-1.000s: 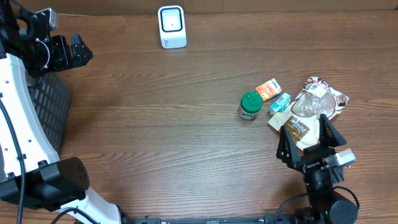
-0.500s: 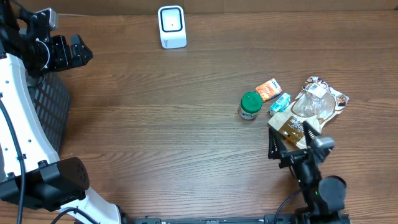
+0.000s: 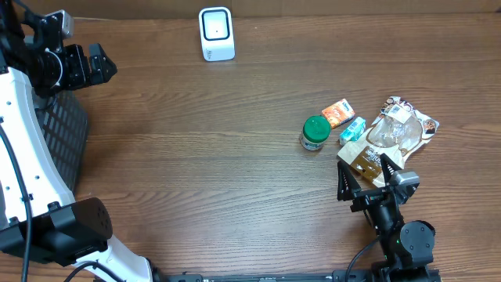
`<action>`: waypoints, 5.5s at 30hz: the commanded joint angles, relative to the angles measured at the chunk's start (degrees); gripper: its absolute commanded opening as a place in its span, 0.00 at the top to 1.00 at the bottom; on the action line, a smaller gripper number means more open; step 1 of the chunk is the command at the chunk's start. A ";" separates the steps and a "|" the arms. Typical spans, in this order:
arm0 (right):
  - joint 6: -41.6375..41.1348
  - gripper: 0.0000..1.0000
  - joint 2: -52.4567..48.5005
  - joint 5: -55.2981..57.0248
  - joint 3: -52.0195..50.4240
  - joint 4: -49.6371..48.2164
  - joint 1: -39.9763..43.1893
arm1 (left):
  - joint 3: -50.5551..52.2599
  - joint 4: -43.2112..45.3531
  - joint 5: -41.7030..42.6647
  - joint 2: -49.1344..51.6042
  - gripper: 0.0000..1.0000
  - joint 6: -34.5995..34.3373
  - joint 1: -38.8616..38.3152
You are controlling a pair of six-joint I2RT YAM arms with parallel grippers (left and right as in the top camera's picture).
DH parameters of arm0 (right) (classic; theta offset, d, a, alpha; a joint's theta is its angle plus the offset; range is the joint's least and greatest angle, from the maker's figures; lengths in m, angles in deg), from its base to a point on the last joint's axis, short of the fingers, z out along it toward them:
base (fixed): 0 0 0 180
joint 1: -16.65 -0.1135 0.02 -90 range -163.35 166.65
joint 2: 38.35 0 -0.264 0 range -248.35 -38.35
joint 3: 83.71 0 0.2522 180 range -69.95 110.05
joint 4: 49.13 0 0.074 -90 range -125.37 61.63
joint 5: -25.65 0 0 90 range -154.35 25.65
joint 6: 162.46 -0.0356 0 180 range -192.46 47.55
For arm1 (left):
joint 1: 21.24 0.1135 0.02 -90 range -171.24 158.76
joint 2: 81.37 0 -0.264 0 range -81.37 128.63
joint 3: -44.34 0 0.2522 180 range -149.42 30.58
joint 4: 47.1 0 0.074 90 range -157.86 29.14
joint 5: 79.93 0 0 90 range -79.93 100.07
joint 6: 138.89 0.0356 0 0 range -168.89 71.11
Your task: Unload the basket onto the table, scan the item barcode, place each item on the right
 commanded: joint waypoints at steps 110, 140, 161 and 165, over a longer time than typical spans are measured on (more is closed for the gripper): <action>0.22 0.00 0.52 0.52 -0.61 -0.17 0.26 | 126.27 82.34 -19.45 -106.95 0.00 2.56 -18.03; 0.22 0.00 0.52 0.50 -0.61 -0.17 0.26 | 126.25 81.96 -19.37 -106.88 0.00 2.51 -18.05; 0.22 0.00 0.52 0.52 -0.61 -0.17 0.26 | 126.25 81.96 -19.37 -106.88 0.00 2.51 -18.05; 0.22 0.00 0.52 0.52 -0.61 -0.17 0.26 | 126.25 81.96 -19.37 -106.88 0.01 2.51 -18.05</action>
